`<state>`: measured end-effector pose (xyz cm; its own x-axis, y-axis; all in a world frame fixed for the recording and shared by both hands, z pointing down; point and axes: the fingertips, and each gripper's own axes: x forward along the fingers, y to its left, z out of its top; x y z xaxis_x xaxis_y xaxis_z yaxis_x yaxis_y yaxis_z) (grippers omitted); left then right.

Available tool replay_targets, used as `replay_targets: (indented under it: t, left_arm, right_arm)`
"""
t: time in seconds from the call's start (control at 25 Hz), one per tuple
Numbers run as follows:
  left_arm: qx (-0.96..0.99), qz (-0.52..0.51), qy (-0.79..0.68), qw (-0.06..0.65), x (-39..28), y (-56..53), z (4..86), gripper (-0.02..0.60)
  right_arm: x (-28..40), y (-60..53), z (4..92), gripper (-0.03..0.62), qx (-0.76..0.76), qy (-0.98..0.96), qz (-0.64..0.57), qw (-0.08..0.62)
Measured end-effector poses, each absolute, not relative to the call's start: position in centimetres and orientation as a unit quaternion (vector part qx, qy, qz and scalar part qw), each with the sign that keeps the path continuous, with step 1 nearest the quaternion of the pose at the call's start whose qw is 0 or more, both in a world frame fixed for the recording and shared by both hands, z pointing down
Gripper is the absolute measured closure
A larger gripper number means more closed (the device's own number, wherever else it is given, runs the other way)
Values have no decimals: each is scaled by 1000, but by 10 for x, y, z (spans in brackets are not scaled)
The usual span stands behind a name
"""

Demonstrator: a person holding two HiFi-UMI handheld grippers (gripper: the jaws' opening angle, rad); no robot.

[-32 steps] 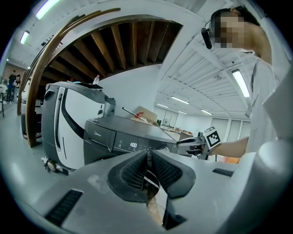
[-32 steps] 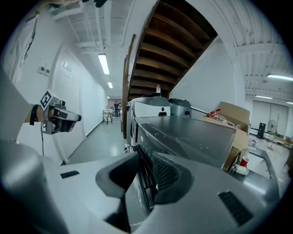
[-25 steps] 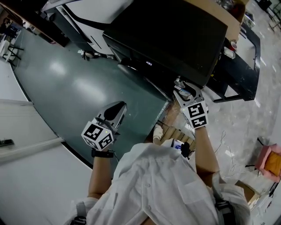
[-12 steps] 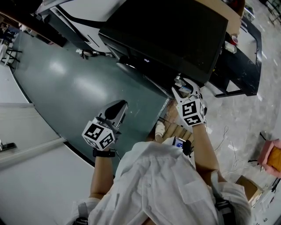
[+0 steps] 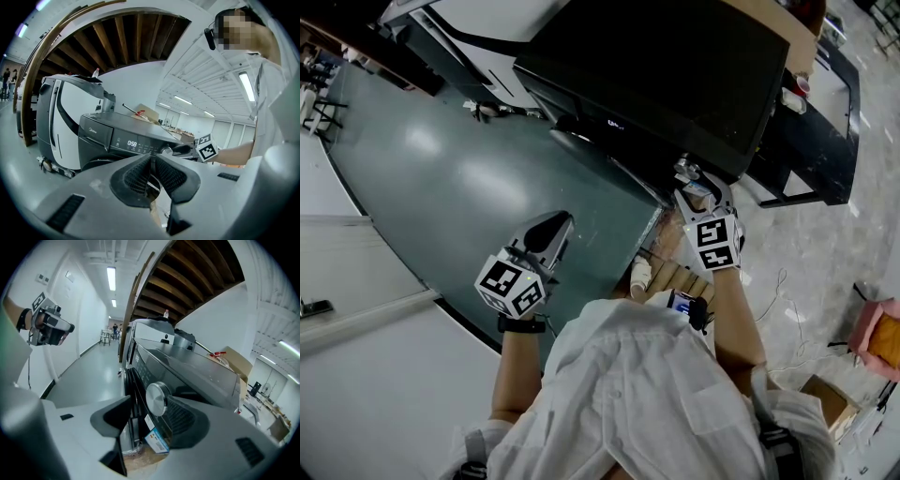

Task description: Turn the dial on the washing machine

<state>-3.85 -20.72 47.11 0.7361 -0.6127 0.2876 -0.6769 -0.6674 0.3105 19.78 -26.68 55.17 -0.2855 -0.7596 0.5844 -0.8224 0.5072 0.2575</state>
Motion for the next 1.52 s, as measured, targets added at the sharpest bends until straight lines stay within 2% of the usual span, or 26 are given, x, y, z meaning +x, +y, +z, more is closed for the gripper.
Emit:
replay_targets:
  t: [0.12,0.48,1.08,1.32,1.52]
  left_arm:
    - [910,82,-352,202,-37,-206,472,545]
    - [911,85,-352,200,-33,-202,469,545]
    - [908,88,-358,201,-33,-196,470,545]
    - [909,87,-357,196,-30,-196,467,545]
    - [908,82,-362,194,-35,-195,464,545]
  right_arm:
    - [199,-264,557,332,493,-801,58,335]
    - [204,-262,563,332,498,-800,87,324]
    - [197,-256,600,286,465,-799,151,349]
    - [204,-254,592,309,470,-798,140,352]
    - [205,-247,568,310,476,-798,75,363]
